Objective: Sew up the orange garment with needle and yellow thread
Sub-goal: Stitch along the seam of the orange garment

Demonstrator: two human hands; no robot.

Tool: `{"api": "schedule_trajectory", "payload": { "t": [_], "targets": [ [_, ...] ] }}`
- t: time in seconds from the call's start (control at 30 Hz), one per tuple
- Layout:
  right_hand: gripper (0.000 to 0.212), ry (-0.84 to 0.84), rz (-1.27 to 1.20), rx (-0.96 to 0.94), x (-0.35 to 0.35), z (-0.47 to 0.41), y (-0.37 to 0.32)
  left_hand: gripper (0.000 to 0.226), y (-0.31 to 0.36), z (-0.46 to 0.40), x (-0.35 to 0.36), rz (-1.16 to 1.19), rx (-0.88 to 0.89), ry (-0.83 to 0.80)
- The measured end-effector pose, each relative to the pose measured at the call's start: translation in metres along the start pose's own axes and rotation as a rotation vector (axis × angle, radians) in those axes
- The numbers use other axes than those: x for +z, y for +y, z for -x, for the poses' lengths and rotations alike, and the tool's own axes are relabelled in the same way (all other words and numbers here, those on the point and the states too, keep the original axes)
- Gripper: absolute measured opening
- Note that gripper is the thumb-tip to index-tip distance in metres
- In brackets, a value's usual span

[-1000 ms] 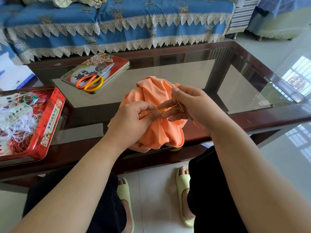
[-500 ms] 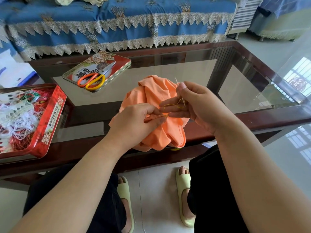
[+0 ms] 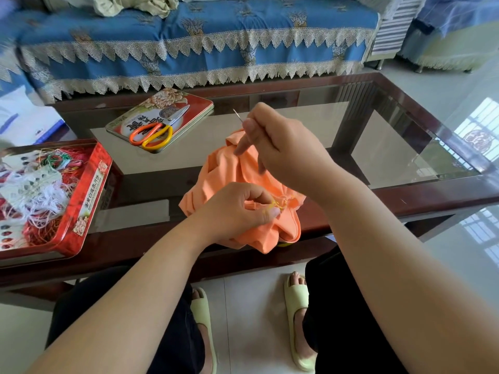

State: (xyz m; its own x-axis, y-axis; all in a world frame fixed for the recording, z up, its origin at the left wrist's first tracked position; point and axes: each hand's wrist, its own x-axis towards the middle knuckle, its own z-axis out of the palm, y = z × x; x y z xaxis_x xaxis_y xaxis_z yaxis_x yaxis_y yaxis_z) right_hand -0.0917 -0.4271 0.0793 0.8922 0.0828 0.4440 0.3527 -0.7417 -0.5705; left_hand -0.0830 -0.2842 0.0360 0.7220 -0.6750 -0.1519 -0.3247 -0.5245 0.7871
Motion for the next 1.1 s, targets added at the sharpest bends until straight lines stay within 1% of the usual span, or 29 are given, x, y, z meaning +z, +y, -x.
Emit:
{"api": "schedule_trajectory", "payload": {
  "t": [0.07,0.13,0.23,0.37,0.47,0.57,0.73,0.83,0.9,1.03,1.1],
  "targets": [
    [0.021,0.016,-0.005,-0.017,0.003,-0.010,-0.001,0.013,0.000,0.000,-0.001,0.013,0.014,-0.024],
    [0.023,-0.001,-0.145,0.030,0.006,-0.018,-0.004,0.014,-0.002,0.001,-0.002,0.022,0.017,-0.023],
    [0.027,-0.047,-0.429,0.141,0.009,-0.026,-0.007,0.010,-0.001,0.001,-0.004,0.047,0.025,-0.040],
    [0.027,-0.104,-0.638,0.203,0.011,-0.031,-0.013,0.008,0.000,0.001,-0.002,0.057,0.046,-0.065],
    [0.026,-0.133,-0.737,0.214,0.011,-0.033,-0.019,0.011,0.002,0.001,-0.002,0.072,0.057,-0.066],
    [0.026,-0.138,-0.784,0.192,0.014,-0.034,-0.025,0.011,0.003,0.002,-0.002,0.083,0.058,-0.078],
    [0.027,-0.092,-0.875,0.174,0.016,-0.033,-0.028,0.011,0.000,-0.002,0.000,0.046,0.084,-0.064],
    [0.027,-0.050,-0.842,0.166,0.015,-0.033,-0.029,0.010,-0.002,-0.001,0.002,0.026,0.088,-0.088],
    [0.028,-0.010,-0.744,0.141,0.013,-0.033,-0.029,0.012,-0.002,-0.001,0.006,-0.027,0.107,-0.114],
    [0.030,0.022,-0.476,0.057,0.009,-0.036,-0.034,0.011,-0.004,-0.003,0.012,-0.088,0.063,-0.131],
    [0.030,0.024,-0.424,0.039,0.009,-0.037,-0.037,0.011,-0.003,-0.005,0.012,-0.083,0.052,-0.124]
  ]
}}
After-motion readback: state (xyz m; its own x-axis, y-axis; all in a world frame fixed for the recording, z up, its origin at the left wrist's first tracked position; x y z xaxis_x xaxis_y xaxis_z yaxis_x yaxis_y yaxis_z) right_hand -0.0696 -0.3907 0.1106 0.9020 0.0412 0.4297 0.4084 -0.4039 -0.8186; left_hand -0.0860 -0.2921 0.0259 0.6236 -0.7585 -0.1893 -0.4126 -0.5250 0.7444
